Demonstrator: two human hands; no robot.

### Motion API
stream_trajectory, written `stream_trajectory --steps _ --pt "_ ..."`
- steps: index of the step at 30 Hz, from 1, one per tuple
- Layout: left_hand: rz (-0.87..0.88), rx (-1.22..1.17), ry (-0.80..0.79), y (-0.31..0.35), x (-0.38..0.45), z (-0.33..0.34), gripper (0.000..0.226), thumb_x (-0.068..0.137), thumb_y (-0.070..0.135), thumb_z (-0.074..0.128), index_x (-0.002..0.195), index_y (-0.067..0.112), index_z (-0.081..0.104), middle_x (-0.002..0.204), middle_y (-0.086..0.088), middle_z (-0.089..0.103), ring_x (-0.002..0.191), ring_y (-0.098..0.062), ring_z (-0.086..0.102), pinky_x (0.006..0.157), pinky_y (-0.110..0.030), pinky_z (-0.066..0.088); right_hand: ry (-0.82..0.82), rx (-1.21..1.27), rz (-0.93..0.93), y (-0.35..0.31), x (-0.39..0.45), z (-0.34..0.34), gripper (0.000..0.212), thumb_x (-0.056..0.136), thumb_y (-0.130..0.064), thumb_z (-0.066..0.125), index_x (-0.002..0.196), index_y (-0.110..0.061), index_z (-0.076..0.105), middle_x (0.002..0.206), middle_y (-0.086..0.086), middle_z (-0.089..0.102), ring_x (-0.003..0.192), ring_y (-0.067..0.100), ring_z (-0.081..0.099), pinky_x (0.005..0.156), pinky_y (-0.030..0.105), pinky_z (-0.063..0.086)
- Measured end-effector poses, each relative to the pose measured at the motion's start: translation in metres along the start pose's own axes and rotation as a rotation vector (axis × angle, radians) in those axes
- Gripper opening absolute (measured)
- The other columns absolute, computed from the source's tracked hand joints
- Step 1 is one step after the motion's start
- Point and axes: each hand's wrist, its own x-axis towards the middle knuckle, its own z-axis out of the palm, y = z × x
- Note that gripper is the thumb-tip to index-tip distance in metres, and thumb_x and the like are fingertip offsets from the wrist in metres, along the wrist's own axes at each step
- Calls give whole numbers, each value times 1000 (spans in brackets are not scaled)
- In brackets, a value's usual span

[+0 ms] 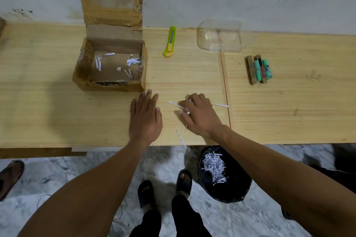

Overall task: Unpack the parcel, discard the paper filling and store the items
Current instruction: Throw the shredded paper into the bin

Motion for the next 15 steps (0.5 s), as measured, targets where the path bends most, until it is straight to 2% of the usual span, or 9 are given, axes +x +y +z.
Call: stream_trajectory --steps 3,6,8,10,15 --pt "9 -7 -11 0 0 -2 50 97 26 29 146 19 36 160 -1 25 150 -21 14 122 -46 7 -100 -140 -16 -12 -16 -6 73 81 -80 39 137 -32 46 125 -1 49 114 22 43 100 43 30" --pt "5 -5 -25 0 1 -2 49 98 26 30 147 20 34 160 0 24 150 -20 11 122 -45 5 -182 -212 -74 -11 -27 -5 88 77 -85 37 146 -32 35 140 2 44 127 26 39 110 52 21" --pt "4 -5 -25 0 1 -1 49 98 25 31 147 20 35 160 -1 24 150 -20 12 122 -45 5 -185 -246 -87 -3 -30 -3 80 83 -80 37 146 -30 36 143 2 43 129 27 38 110 54 20" --pt "4 1 -21 -1 1 -1 50 97 25 30 146 20 36 160 -1 26 150 -20 13 122 -45 7 -140 -249 -93 5 -30 -3 65 90 -71 38 140 -30 43 140 1 46 126 27 41 107 50 25" --pt "3 4 -29 0 1 -1 51 96 27 28 146 19 36 160 -1 25 150 -19 12 122 -45 6 -28 -199 -101 25 -23 -2 33 97 -46 48 121 -24 57 118 6 56 99 27 47 81 40 41"
